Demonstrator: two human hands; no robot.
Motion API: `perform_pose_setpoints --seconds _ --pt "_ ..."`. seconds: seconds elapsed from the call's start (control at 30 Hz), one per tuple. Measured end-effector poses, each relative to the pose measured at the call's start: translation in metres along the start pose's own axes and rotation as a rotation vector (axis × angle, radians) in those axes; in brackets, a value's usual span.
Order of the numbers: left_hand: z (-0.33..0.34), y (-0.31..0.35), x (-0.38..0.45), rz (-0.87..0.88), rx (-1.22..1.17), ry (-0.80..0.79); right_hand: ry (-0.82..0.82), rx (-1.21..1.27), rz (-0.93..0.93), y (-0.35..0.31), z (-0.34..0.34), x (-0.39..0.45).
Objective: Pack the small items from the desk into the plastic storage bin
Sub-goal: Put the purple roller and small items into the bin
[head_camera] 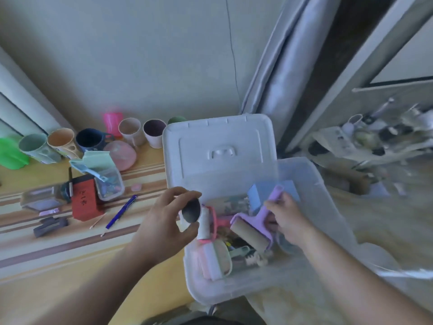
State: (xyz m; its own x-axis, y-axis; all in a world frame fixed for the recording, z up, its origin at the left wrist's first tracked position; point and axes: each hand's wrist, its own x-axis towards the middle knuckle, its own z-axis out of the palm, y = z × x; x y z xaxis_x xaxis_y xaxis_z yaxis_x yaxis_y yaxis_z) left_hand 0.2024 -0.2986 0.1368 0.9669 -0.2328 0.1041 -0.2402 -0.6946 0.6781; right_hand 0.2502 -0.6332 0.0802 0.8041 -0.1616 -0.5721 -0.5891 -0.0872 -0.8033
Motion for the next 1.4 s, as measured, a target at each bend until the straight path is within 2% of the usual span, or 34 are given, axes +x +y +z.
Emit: perform_pose_setpoints --seconds 0.13,0.2,0.3,0.37,0.57,0.63,0.73,0.77,0.83,0.9,0.97,1.07,1.27,1.33,1.4 --pt "0.043 0.028 -0.007 -0.064 0.055 -0.095 -0.159 0.114 0.418 0.052 0.001 0.018" --pt "0.063 0.036 -0.015 -0.078 0.067 -0.162 -0.153 0.253 0.549 0.057 0.001 0.023" --pt "0.086 0.043 -0.021 -0.121 0.073 -0.217 -0.057 0.432 0.572 0.055 -0.015 0.031" --pt "0.096 0.047 -0.020 -0.126 0.072 -0.232 -0.035 0.460 0.581 0.055 -0.031 0.035" --pt "0.113 0.053 -0.002 -0.091 0.095 -0.270 -0.096 0.118 0.722 0.046 -0.055 0.027" --pt "0.118 0.055 0.006 -0.100 0.109 -0.285 -0.055 -0.079 0.628 0.041 -0.057 0.023" --pt "0.124 0.059 0.015 -0.108 0.096 -0.297 0.112 -0.427 0.212 0.037 -0.060 0.016" --pt "0.126 0.062 0.018 -0.105 0.078 -0.292 0.112 -0.460 0.094 0.033 -0.059 0.011" --pt "0.130 0.067 0.023 -0.084 0.037 -0.265 -0.122 -0.341 0.011 0.024 -0.049 -0.003" --pt "0.133 0.074 0.028 -0.051 0.004 -0.244 -0.425 -0.171 0.067 0.020 -0.033 -0.017" --pt "0.136 0.080 0.031 -0.020 -0.013 -0.228 -0.516 -0.087 0.052 0.019 -0.021 -0.027" --pt "0.139 0.083 0.031 -0.031 -0.023 -0.199 -0.427 -0.140 -0.059 0.023 -0.014 -0.030" --pt "0.143 0.076 0.025 -0.057 -0.010 -0.241 -0.302 -0.570 -0.299 0.028 -0.022 -0.027" --pt "0.143 0.072 0.022 -0.053 0.001 -0.305 -0.279 -0.783 -0.417 0.024 -0.036 -0.019" --pt "0.142 0.065 0.019 -0.035 0.074 -0.337 -0.287 -1.120 -0.535 0.020 -0.061 -0.004"
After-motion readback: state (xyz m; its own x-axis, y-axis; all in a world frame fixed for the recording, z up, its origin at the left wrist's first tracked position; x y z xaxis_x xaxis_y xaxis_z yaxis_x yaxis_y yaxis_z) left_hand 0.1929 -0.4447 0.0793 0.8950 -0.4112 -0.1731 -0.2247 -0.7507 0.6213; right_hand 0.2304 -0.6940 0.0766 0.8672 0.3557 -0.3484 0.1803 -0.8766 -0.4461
